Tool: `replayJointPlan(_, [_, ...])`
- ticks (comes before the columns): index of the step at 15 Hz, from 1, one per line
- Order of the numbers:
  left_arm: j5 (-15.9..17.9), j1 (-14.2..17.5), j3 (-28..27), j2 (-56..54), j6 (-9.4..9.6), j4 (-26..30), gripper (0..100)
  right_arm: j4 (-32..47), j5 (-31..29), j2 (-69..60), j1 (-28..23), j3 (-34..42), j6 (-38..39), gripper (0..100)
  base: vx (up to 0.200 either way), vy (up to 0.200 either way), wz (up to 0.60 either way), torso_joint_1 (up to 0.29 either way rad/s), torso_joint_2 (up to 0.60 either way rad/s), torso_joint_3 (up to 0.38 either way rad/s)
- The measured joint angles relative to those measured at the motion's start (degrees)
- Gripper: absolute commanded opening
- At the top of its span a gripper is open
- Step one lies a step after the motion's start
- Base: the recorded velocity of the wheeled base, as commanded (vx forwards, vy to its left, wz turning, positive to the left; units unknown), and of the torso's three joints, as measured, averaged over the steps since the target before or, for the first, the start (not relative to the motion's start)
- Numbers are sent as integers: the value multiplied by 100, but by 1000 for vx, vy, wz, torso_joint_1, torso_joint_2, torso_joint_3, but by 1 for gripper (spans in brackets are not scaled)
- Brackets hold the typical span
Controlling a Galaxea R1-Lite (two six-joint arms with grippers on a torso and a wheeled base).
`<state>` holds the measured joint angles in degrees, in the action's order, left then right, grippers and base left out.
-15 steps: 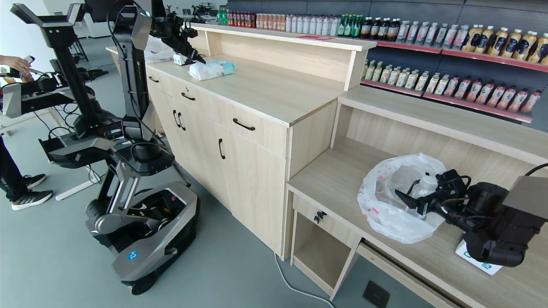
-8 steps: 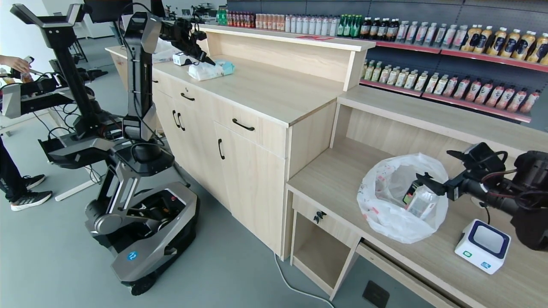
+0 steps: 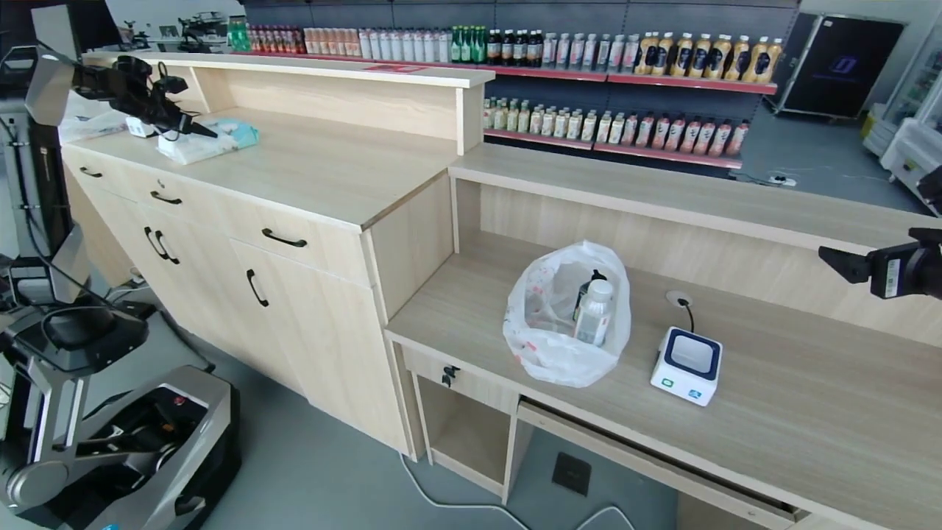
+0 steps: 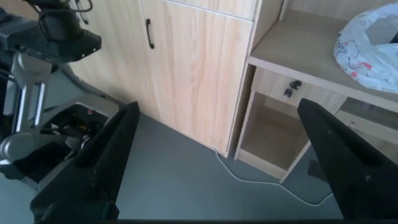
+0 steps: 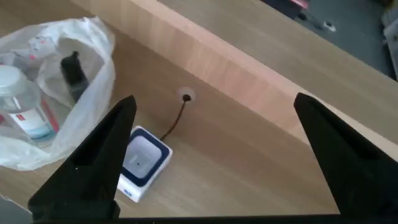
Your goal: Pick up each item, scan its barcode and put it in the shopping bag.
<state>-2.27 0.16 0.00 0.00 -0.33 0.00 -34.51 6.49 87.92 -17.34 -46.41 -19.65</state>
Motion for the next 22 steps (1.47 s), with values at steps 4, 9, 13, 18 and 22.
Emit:
replayJointPlan(4, [0, 0, 0, 2, -2, 0, 100, 2143, -1310, -1030, -149, -695, 909, 100, 0, 0, -600, 1, 1, 4])
replayJointPlan(9, [0, 0, 0, 0, -2, 0, 100, 2406, -1423, -2241, -418, 575, 1112, 100, 0, 0, -600, 0, 5, 3])
replayJointPlan(13, [2, 0, 0, 0, 0, -2, 100, 2013, -1310, -3329, -455, 2236, 1151, 100, 0, 0, 0, 0, 0, 0])
replayJointPlan(18, [2, 0, 0, 2, -2, 0, 100, 1634, -1161, -5135, -273, 4328, 1226, 100, 0, 0, 0, 0, 0, 0])
replayJointPlan(22, [2, 0, 0, 2, -5, 0, 100, 2853, -1652, -6733, 273, 4612, 1415, 100, 0, 0, 0, 0, 0, 0])
